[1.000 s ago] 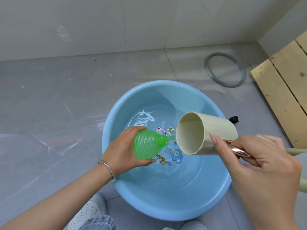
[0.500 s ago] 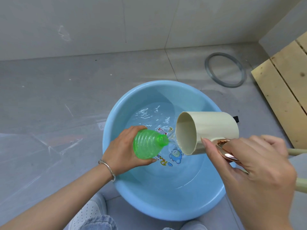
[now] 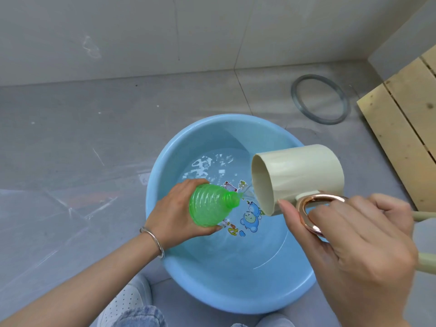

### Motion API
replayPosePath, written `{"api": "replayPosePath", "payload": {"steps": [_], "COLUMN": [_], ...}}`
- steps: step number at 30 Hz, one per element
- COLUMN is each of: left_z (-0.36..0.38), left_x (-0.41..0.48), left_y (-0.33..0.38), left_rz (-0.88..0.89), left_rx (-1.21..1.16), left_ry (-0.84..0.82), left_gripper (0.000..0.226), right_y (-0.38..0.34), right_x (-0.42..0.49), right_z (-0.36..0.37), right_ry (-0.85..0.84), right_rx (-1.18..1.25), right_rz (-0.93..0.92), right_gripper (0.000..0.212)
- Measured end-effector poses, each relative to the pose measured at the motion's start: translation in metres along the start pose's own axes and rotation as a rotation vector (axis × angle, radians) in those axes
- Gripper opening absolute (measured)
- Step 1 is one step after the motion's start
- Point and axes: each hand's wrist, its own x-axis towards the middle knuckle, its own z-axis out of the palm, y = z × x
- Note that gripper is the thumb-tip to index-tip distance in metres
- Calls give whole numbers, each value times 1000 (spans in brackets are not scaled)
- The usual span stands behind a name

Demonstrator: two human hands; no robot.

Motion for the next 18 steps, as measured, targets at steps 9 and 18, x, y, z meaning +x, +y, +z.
{"api": "replayPosePath", "payload": {"steps": [9,18], "left_z": [1,-2], "left_x": [1,-1], "left_y": [-1,1], "left_rz": [4,17], "left_rx": [-6,-55], "left_ry": [-1,4], "left_gripper": [84,81], "right_y": [4,40], "right_x": [-8,-40], "right_z": [11,53], "right_ry": [-15,-130], "right_rx": [159,712], "right_rz": [265,1319], "right_gripper": [43,56]}}
